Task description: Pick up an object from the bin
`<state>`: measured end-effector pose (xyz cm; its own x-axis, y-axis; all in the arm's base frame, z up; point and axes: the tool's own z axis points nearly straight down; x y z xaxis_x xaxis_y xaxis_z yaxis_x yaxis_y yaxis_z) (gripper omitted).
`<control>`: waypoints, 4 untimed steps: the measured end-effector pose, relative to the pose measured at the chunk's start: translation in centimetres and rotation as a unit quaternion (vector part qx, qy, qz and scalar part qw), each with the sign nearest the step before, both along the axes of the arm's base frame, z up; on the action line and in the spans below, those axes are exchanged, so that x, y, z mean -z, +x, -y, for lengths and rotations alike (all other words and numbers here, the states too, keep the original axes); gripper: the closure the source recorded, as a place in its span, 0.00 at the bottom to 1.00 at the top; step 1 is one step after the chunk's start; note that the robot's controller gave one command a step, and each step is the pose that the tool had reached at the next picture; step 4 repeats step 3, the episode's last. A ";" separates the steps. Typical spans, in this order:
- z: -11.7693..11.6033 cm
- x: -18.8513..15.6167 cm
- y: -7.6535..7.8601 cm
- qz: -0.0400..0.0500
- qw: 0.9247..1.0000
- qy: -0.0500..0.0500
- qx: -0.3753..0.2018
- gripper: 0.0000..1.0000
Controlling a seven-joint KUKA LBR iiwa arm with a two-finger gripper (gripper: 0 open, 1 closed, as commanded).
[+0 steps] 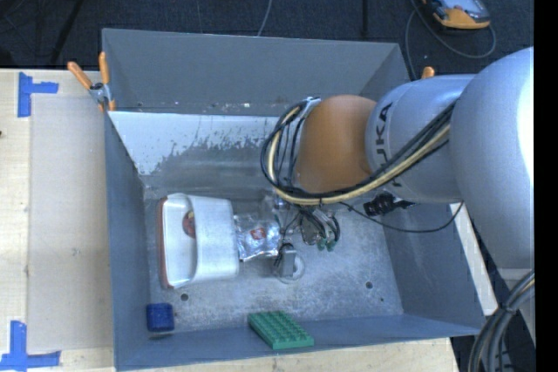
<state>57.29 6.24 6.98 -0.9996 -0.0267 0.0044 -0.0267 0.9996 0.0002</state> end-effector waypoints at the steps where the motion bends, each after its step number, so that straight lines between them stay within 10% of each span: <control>1: 0.0 0.0 0.0 0.001 1.000 0.000 0.001 0.00; 2: -0.1 -0.2 0.2 0.004 1.000 0.001 0.001 1.00; 3: 0.0 -11.0 0.4 0.007 1.000 0.001 0.002 1.00; 4: 0.0 -11.0 0.4 0.007 1.000 0.001 0.002 1.00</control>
Offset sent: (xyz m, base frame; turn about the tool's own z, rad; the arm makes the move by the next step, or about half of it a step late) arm 0.0000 0.0000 0.0000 0.0000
